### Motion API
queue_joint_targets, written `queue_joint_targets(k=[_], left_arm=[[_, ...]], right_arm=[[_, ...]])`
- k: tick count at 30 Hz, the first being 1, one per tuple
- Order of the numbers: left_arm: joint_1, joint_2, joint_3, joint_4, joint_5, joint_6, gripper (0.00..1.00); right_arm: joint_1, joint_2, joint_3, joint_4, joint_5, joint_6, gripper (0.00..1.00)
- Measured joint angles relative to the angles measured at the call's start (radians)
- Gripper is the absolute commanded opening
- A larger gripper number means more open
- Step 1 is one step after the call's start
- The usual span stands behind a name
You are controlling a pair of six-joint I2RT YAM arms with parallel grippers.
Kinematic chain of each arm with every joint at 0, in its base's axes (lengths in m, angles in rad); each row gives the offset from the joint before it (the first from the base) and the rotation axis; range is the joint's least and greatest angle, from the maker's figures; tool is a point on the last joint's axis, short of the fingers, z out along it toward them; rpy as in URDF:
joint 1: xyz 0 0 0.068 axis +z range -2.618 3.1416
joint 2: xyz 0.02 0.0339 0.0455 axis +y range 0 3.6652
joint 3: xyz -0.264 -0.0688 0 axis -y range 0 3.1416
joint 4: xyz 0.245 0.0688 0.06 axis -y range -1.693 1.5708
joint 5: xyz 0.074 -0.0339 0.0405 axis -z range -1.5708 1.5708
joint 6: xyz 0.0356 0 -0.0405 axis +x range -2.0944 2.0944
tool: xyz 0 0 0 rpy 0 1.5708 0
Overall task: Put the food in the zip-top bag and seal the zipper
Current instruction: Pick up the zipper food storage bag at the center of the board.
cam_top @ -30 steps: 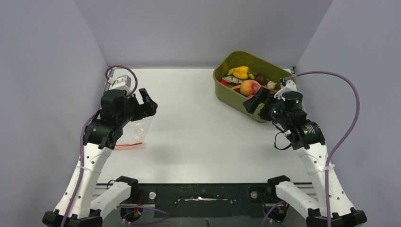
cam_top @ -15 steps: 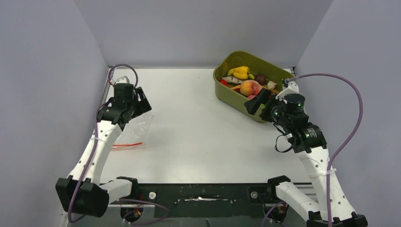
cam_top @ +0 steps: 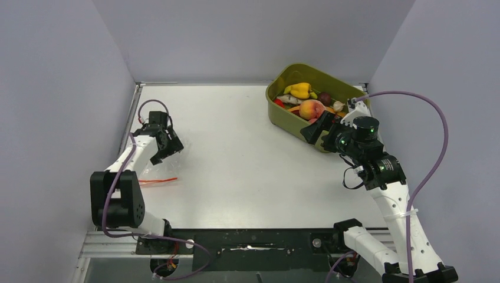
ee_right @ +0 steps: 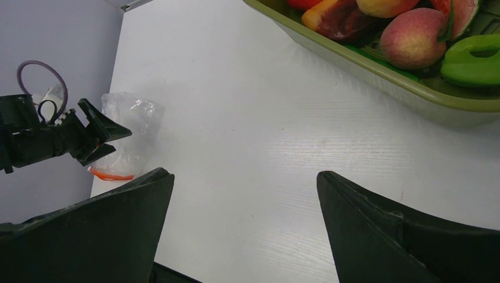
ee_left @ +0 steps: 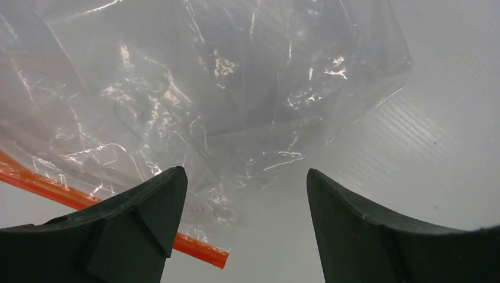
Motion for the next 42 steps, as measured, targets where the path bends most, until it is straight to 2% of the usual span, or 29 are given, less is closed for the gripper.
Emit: queue_joint_targets(k=[6,11,15,19,20,27,32,42], left_arm=[[0.001,0.094,0.0,0.051,0.0,0.032,0.73],[0.001,0.153,0.001,0.063,0.009,0.042,0.64],[0.001,0.167,0.001,0.065,0.02,0.054,0.38],[0.001,0.167,0.001,0.069,0.042,0.061,0.03],[0.001,0.167,0.001,0.07,0.047,0.061,0.0],[0.001,0.153,0.001,0.071,0.136,0.079,0.0],[-0.005,0.07,0.001,0.071,0.23,0.079,0.0],[-0.055,-0.042,0.009,0.078,0.483,0.001,0.0]], right_arm=[[0.001,0.0,0.0,0.001,-0.011,0.002,0.98],[0.005,0.0,0.0,0.0,-0.011,0.005,0.98],[0.005,0.0,0.0,0.0,-0.011,0.005,0.98],[0.005,0.0,0.0,0.0,-0.011,0.006,0.98],[0.005,0.0,0.0,0.0,-0.014,0.006,0.98],[0.005,-0.01,-0.013,0.006,-0.046,0.011,0.98],[0.005,-0.042,-0.045,0.026,-0.061,0.028,1.0],[0.057,-0.044,-0.117,0.102,-0.099,0.095,0.89]])
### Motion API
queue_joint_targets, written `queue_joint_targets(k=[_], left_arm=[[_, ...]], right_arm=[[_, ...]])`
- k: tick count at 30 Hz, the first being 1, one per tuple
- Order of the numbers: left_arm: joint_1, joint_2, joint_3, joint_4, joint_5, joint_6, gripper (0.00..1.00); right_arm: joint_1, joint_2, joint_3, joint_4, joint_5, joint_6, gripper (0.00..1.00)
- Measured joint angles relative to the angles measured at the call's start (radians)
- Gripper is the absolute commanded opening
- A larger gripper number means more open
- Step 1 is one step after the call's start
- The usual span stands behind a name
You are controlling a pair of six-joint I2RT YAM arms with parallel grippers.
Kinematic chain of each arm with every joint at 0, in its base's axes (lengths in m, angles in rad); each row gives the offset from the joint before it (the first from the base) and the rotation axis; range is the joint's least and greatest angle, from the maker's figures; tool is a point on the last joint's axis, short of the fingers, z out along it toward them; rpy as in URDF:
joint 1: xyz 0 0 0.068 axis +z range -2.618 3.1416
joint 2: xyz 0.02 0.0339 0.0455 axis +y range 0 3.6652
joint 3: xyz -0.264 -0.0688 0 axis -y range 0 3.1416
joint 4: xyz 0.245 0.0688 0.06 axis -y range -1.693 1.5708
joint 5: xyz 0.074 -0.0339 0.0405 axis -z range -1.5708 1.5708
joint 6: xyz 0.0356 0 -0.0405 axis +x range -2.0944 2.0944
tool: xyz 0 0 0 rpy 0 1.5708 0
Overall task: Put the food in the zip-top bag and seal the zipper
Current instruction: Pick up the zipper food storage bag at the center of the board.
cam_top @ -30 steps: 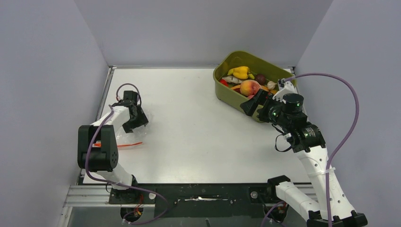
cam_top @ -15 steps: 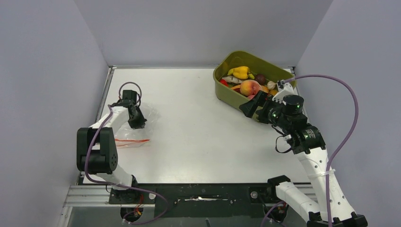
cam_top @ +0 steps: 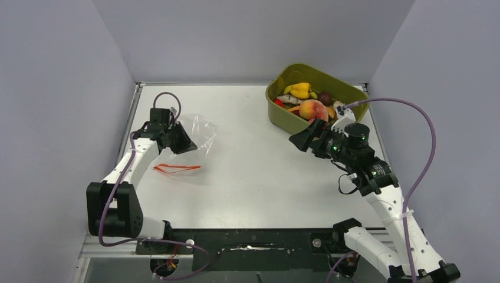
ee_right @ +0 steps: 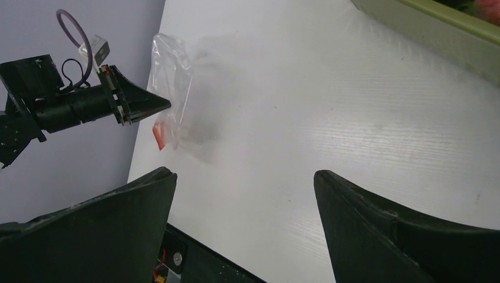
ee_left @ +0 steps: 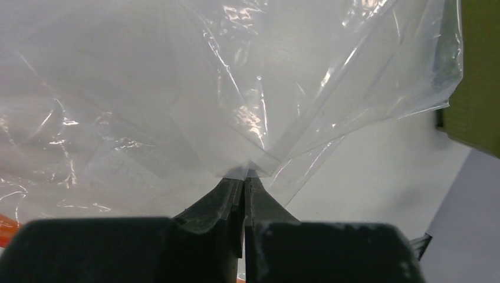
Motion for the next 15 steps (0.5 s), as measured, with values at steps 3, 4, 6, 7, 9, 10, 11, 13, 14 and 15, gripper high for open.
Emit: queue_joint_targets(k=[3,4,6,7,9,10,11,13,14,15], left_arm=[[-0.007,-0.042,-0.001,0.027,0.066,-0.064,0.0],[-0.009,-0.063,-0.004,0.045,0.09,-0.095,0.0],[-0.011,-0.111,-0.016,0.092,0.14,-0.159,0.0],[-0.011,-0.134,-0.024,0.116,0.164,-0.193,0.0],[-0.014,-0.167,-0.04,0.159,0.202,-0.258,0.0],[-0.017,-0.181,-0.051,0.186,0.219,-0.295,0.0],[-0.019,-0.192,-0.065,0.217,0.237,-0.335,0.0],[-0.025,-0.21,-0.098,0.275,0.263,-0.411,0.0],[-0.029,-0.216,-0.114,0.3,0.271,-0.446,0.0],[-0.032,-0.221,-0.131,0.324,0.277,-0.481,0.0]], right_arm=[[0.078,0.016,0.0,0.024,0.051,0.016,0.85],[0.119,0.024,0.0,0.032,0.077,0.02,0.83],[0.203,0.046,0.0,0.053,0.13,0.029,0.77],[0.242,0.061,0.0,0.067,0.155,0.034,0.75],[0.315,0.098,0.001,0.096,0.203,0.047,0.68],[0.349,0.119,0.002,0.111,0.225,0.053,0.64],[0.376,0.14,0.003,0.122,0.243,0.057,0.6],[0.448,0.197,0.018,0.145,0.294,0.068,0.53],[0.485,0.228,0.032,0.156,0.319,0.073,0.5],[0.52,0.257,0.046,0.172,0.339,0.076,0.48]])
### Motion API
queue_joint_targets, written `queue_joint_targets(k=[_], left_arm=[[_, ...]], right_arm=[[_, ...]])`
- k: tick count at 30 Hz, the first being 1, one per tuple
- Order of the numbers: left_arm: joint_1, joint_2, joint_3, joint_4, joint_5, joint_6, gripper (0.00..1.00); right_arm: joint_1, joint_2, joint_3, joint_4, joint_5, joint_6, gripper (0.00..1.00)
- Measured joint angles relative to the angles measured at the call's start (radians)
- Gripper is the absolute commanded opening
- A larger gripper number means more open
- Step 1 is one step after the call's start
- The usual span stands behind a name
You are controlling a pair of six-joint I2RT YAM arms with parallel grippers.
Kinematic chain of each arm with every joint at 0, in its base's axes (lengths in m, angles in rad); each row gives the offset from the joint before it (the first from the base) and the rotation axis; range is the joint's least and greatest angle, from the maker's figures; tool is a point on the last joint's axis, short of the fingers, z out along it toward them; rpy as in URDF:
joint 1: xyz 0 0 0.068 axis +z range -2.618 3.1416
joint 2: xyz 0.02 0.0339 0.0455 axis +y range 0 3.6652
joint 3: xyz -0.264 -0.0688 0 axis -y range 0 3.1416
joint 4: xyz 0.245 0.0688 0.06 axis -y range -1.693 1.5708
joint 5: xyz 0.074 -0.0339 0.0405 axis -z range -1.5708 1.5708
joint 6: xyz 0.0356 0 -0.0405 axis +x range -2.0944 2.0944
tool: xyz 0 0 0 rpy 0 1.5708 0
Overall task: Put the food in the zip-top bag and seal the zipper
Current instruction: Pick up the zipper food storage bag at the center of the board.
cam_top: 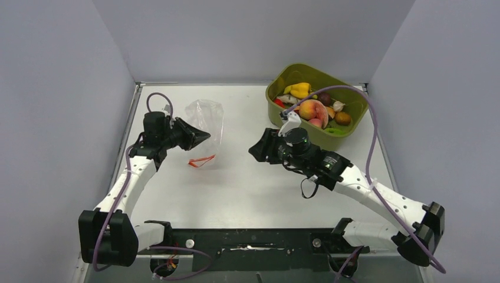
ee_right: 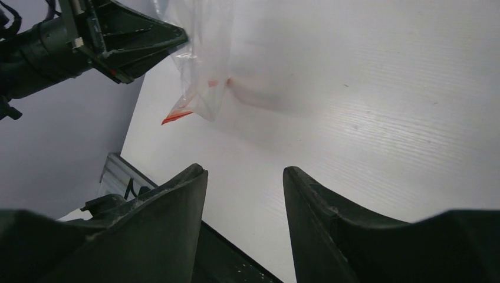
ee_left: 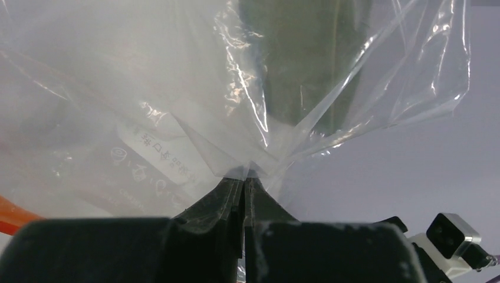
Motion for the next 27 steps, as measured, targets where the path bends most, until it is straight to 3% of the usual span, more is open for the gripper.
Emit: queue_joint_targets(k=[6,17,27], left_arm=[[-0.014,-0.028,-0.077,0.071,0.0,-0.142,0.0],[-0.034,-0.046,-0.116,0.148,-0.019,-0.247,0.0],[-0.045,-0.046,-0.131,0.165,-0.027,-0.255,0.0]], right_arm=[[0.119,0.122,0.052,0.109,0.077,0.051,0.37],[0.168,0.339,0.193,0.16,0.105,0.178,0.38],[0.169,0.438,0.262,0.144,0.084,0.246,0.39]])
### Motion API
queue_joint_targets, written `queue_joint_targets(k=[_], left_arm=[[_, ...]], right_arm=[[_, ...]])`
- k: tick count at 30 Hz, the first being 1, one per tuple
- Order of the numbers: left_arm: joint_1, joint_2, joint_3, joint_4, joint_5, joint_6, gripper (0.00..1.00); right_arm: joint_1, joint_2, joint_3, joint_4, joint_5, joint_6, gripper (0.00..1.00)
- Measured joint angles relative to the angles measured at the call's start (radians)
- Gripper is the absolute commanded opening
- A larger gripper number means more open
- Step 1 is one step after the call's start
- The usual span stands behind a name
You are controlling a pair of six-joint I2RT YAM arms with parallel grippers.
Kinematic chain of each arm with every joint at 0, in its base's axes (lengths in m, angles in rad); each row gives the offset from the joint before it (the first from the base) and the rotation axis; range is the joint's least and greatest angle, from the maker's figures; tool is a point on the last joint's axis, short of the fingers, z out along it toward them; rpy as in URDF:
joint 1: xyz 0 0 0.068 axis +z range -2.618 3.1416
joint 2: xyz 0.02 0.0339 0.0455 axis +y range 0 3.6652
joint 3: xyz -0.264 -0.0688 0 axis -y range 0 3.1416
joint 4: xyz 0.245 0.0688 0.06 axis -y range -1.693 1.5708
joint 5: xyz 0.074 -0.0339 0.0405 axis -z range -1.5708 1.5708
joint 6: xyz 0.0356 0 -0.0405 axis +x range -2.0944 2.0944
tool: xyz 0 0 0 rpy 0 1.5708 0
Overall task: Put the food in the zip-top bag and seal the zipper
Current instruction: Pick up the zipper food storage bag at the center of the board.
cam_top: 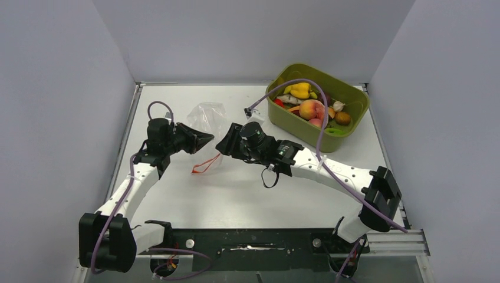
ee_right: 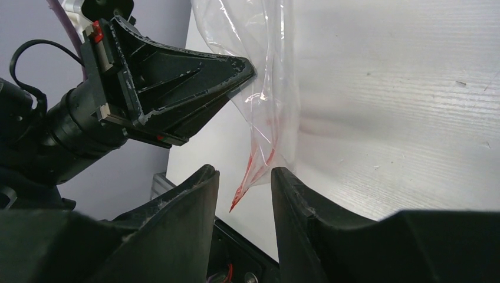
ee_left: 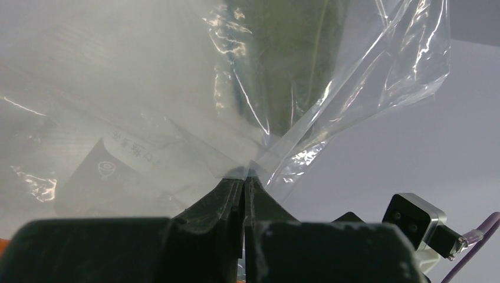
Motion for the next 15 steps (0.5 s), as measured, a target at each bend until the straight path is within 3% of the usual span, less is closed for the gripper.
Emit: queue_joint_targets(k=[8,11,15], left_arm=[[0.0,-0.004,0.0,0.001,-0.005,0.0,0.0],[0.0,-0.005,0.0,0.005,-0.006,0.0,0.0],[0.0,-0.005,0.0,0.008,-0.006,0.002,0.0]], right_arm=[[0.007,0.022,0.026,-0.063,0.0,0.033,0.37],[0.011,0.022,0.026,-0.082,0.003,0.04,0.27],[0.011,0.022,0.026,-0.083,0.008,0.041,0.06]])
